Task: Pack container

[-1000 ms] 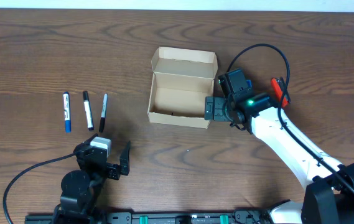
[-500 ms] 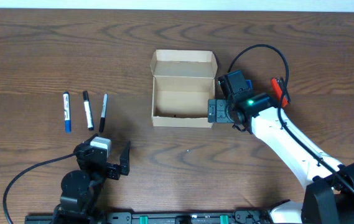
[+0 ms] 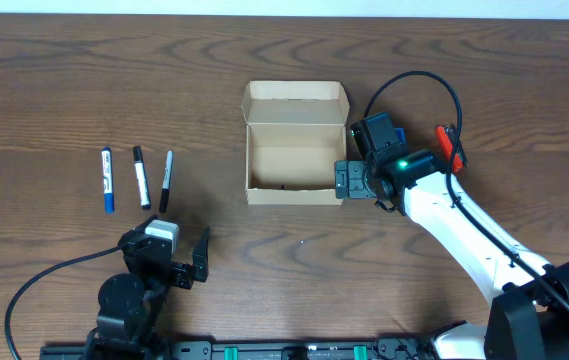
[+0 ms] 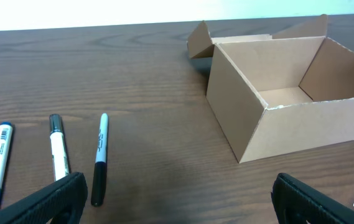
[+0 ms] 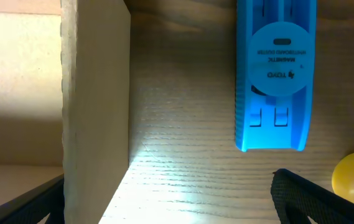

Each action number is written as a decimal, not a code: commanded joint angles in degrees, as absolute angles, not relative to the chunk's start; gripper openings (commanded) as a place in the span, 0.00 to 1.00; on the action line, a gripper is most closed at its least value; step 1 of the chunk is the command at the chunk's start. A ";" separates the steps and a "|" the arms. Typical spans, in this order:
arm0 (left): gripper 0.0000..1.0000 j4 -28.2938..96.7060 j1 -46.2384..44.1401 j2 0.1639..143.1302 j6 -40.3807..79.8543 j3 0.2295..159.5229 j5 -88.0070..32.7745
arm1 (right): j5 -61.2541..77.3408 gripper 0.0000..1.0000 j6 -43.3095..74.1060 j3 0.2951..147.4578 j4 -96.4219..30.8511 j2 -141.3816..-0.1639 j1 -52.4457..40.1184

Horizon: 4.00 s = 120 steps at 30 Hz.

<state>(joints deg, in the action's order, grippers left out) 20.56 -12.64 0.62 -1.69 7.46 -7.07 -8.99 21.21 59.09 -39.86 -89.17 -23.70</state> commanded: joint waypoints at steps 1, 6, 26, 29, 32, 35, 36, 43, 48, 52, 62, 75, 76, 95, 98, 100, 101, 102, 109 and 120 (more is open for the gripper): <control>0.95 20.73 -12.78 0.25 -1.50 6.22 -6.37 | -10.26 0.99 20.10 59.88 -40.07 -89.67 -23.33; 0.95 20.73 -12.78 0.25 -1.48 6.22 -6.37 | -8.29 0.99 20.10 62.74 -42.06 -88.60 -23.33; 0.95 20.75 -12.78 0.25 -1.50 6.22 -6.37 | -9.41 0.99 8.99 67.85 -45.71 -79.57 -14.00; 0.95 20.75 -12.78 0.25 -1.50 6.22 -6.37 | -9.10 0.99 8.32 66.15 -43.59 -80.82 -12.73; 0.96 20.73 -12.78 0.25 -1.50 6.22 -6.37 | -7.27 0.99 6.52 64.93 -41.67 -82.26 -11.44; 0.95 20.73 -12.78 0.25 -1.50 6.22 -6.37 | -5.52 0.99 5.37 63.90 -39.79 -84.38 -9.69; 0.95 20.73 -12.78 0.25 -1.50 6.22 -6.37 | -4.80 0.99 4.99 63.72 -39.24 -85.23 -9.08; 0.95 20.73 -12.78 0.25 -1.50 6.22 -6.37 | -1.65 0.99 2.02 63.68 -36.73 -91.70 -7.46; 0.95 20.73 -12.78 0.25 -1.50 6.22 -6.37 | -1.41 0.99 2.07 63.68 -34.89 -97.19 -7.44; 0.96 20.75 -12.78 0.25 -1.50 6.22 -6.37 | -1.41 0.99 2.04 63.68 -33.43 -101.34 -7.33; 0.95 20.75 -12.78 0.25 -1.50 6.22 -6.37 | 2.48 0.99 2.07 63.68 -31.33 -106.63 -3.81; 0.95 20.75 -12.78 0.25 -1.50 6.22 -6.37 | 5.45 0.96 0.75 63.66 -29.61 -108.62 -1.96; 0.95 20.75 -12.78 0.25 -1.50 6.22 -6.37 | 5.45 0.96 0.75 63.66 -29.71 -108.95 -1.96; 0.95 20.73 -12.78 0.25 -1.50 6.22 -6.37 | 4.29 0.61 0.80 63.68 -31.48 -109.62 -1.96; 0.95 20.73 -12.78 0.25 -1.50 6.22 -6.37 | 4.32 0.58 1.26 63.70 -31.90 -109.62 -1.96; 0.95 20.73 -12.78 0.25 -1.50 6.22 -6.37 | 4.34 0.57 1.65 64.10 -32.86 -109.51 -1.96; 0.95 20.73 -12.78 0.25 -1.50 6.22 -6.37 | 4.34 0.56 1.65 64.40 -33.28 -109.49 -1.96; 0.95 20.73 -12.78 0.25 -1.50 6.22 -6.37 | 4.34 0.56 1.67 64.99 -34.02 -109.34 -1.96; 0.95 20.75 -12.78 0.25 -1.48 6.22 -6.37 | 4.34 0.48 1.65 73.14 -41.12 -108.20 -1.96; 0.95 20.73 -12.78 0.25 -1.50 6.22 -6.37 | 4.67 0.49 2.26 90.15 -53.19 -102.26 -4.16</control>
<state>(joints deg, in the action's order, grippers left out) 20.56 -12.64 0.62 -1.69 7.46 -7.07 4.29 1.26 85.08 -51.66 -106.80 -2.50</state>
